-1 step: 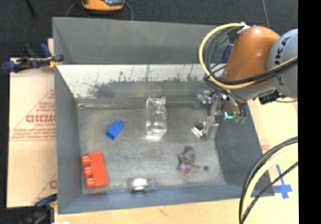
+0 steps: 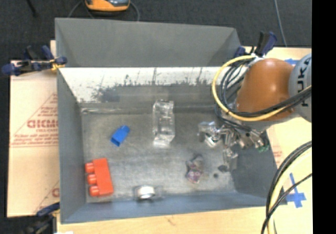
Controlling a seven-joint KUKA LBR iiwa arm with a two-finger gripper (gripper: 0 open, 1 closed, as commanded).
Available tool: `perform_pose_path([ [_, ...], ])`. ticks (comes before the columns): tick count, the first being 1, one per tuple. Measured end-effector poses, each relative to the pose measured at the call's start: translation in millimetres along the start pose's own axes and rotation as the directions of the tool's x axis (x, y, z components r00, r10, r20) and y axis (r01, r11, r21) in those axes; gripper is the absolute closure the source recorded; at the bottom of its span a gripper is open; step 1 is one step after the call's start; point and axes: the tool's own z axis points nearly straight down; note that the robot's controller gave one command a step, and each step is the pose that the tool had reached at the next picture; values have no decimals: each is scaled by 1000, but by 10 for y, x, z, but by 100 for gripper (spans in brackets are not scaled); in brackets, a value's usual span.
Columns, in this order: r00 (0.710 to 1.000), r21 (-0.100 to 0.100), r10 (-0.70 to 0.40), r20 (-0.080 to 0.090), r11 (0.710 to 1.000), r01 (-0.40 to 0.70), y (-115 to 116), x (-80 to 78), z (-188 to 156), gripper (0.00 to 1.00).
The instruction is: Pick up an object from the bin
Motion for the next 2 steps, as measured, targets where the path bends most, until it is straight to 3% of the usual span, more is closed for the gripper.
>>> perform_pose_path([
  [1,798,-1,-602,1,798,602,506,235,568,0],
  [2,798,3,-603,2,798,603,494,226,556,100],
])
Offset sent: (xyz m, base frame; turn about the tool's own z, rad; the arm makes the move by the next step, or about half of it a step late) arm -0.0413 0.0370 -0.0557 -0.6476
